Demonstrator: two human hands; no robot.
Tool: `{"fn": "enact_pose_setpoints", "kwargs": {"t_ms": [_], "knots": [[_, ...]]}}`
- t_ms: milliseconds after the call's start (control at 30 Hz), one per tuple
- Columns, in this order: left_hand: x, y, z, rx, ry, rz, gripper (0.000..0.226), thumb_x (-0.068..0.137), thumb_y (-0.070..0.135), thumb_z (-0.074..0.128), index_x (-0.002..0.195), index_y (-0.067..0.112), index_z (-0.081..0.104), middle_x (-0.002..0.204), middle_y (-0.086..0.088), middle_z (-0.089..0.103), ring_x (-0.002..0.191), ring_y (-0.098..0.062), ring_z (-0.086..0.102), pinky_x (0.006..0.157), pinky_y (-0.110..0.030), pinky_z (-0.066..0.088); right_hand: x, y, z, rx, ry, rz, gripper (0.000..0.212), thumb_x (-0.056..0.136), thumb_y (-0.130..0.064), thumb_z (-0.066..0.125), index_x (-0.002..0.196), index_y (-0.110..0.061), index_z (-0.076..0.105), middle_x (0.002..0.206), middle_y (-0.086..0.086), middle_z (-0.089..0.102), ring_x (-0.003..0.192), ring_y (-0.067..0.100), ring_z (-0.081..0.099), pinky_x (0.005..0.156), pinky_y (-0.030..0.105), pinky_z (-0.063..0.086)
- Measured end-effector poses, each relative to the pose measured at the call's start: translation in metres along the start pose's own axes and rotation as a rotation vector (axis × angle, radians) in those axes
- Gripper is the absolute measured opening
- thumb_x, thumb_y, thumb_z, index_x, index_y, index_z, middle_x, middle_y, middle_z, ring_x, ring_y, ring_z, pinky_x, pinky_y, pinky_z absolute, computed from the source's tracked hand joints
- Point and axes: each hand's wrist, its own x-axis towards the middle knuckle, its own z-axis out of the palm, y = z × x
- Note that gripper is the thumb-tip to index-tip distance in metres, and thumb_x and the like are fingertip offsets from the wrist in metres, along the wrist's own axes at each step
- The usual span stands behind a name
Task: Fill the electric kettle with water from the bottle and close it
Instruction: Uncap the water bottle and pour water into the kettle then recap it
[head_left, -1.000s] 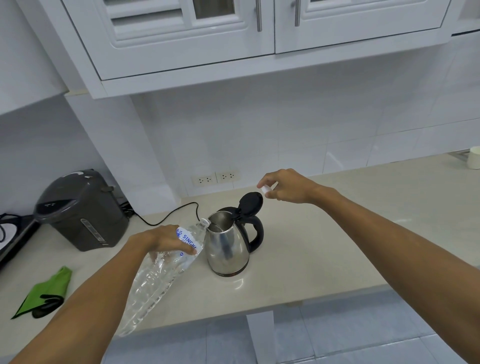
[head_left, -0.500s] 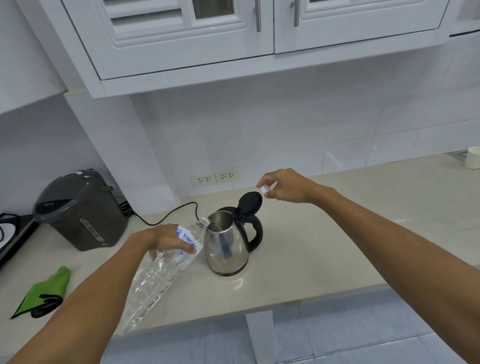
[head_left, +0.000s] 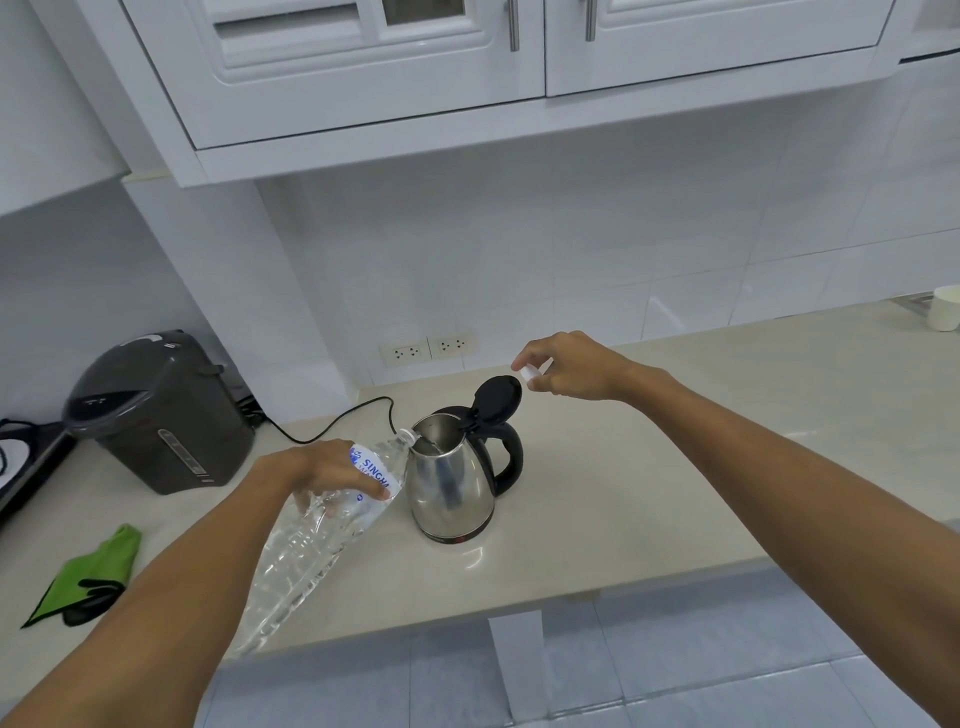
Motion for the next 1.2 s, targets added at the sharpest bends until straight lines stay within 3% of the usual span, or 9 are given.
{"fn": "enact_pose_setpoints", "kwargs": {"t_ms": [133, 300, 500, 633, 733, 867, 933, 1033, 1200], "knots": [[-0.001, 0.001, -0.001, 0.000, -0.002, -0.021, 0.058, 0.065, 0.068, 0.088, 0.097, 0.022, 0.073, 0.084, 0.000, 0.073, 0.074, -0.020, 0.073, 0.060, -0.034, 0.064, 0.000, 0.000, 0.002, 0.002, -0.005, -0.001, 0.029, 0.094, -0.018, 0.066, 0.122, -0.022, 0.069, 0.119, -0.006, 0.068, 0.097, 0.010, 0.062, 0.079, 0.023, 0.047], [0.004, -0.001, 0.000, -0.017, -0.006, -0.014, 0.053, 0.058, 0.074, 0.088, 0.075, 0.028, 0.069, 0.071, 0.004, 0.070, 0.069, -0.020, 0.071, 0.072, -0.043, 0.066, 0.001, -0.002, 0.009, 0.037, 0.006, 0.002, 0.023, 0.094, -0.017, 0.064, 0.115, -0.021, 0.070, 0.114, -0.006, 0.071, 0.102, 0.011, 0.066, 0.081, 0.026, 0.049], [0.000, 0.007, 0.008, -0.053, 0.056, -0.023, 0.066, 0.062, 0.069, 0.089, 0.101, 0.022, 0.065, 0.095, -0.002, 0.074, 0.084, -0.021, 0.076, 0.064, -0.037, 0.066, 0.005, -0.009, 0.029, 0.105, 0.043, 0.026, 0.021, 0.091, -0.021, 0.066, 0.111, -0.022, 0.062, 0.107, -0.001, 0.072, 0.098, 0.016, 0.067, 0.079, 0.028, 0.053], [0.007, 0.005, 0.012, -0.099, 0.106, 0.038, 0.076, 0.048, 0.086, 0.085, 0.081, 0.022, 0.061, 0.069, 0.006, 0.069, 0.064, -0.017, 0.069, 0.068, -0.037, 0.059, 0.015, -0.024, 0.043, 0.140, 0.083, 0.030, 0.020, 0.089, -0.017, 0.068, 0.108, -0.015, 0.064, 0.105, 0.001, 0.072, 0.095, 0.016, 0.067, 0.078, 0.024, 0.052], [0.002, 0.015, 0.017, -0.167, 0.178, 0.072, 0.074, 0.058, 0.077, 0.089, 0.098, 0.021, 0.062, 0.085, 0.005, 0.075, 0.076, -0.017, 0.074, 0.074, -0.037, 0.060, 0.024, -0.032, 0.052, 0.160, 0.100, 0.028, 0.021, 0.085, -0.015, 0.071, 0.105, -0.018, 0.066, 0.110, 0.002, 0.071, 0.098, 0.017, 0.067, 0.088, 0.032, 0.055], [-0.013, 0.033, 0.029, -0.296, 0.244, 0.127, 0.056, 0.072, 0.062, 0.090, 0.103, 0.039, 0.050, 0.098, 0.017, 0.064, 0.085, -0.013, 0.075, 0.061, -0.034, 0.062, 0.036, -0.045, 0.057, 0.182, 0.115, 0.026, 0.024, 0.085, -0.017, 0.075, 0.109, -0.018, 0.072, 0.112, 0.002, 0.072, 0.098, 0.017, 0.068, 0.090, 0.031, 0.054], [-0.016, 0.039, 0.037, -0.362, 0.277, 0.165, 0.071, 0.070, 0.065, 0.089, 0.120, 0.033, 0.049, 0.107, 0.008, 0.071, 0.088, -0.013, 0.078, 0.070, -0.038, 0.066, 0.040, -0.049, 0.058, 0.177, 0.093, 0.020, 0.026, 0.085, -0.018, 0.077, 0.111, -0.017, 0.074, 0.110, 0.003, 0.073, 0.095, 0.014, 0.068, 0.088, 0.026, 0.052], [-0.017, 0.048, 0.048, -0.385, 0.332, 0.201, 0.074, 0.070, 0.068, 0.087, 0.118, 0.031, 0.047, 0.114, 0.005, 0.071, 0.099, -0.016, 0.073, 0.085, -0.040, 0.063, 0.043, -0.054, 0.057, 0.174, 0.090, 0.002, 0.026, 0.087, -0.023, 0.078, 0.113, -0.017, 0.075, 0.108, 0.003, 0.074, 0.097, 0.010, 0.066, 0.081, 0.019, 0.046], [-0.023, 0.061, 0.062, -0.447, 0.377, 0.261, 0.070, 0.074, 0.064, 0.088, 0.122, 0.026, 0.053, 0.114, 0.003, 0.069, 0.100, -0.012, 0.067, 0.074, -0.026, 0.054, 0.038, -0.059, 0.041, 0.175, 0.026, -0.045, 0.024, 0.086, -0.022, 0.079, 0.110, -0.022, 0.077, 0.106, -0.002, 0.076, 0.099, 0.008, 0.069, 0.083, 0.018, 0.047]]}}
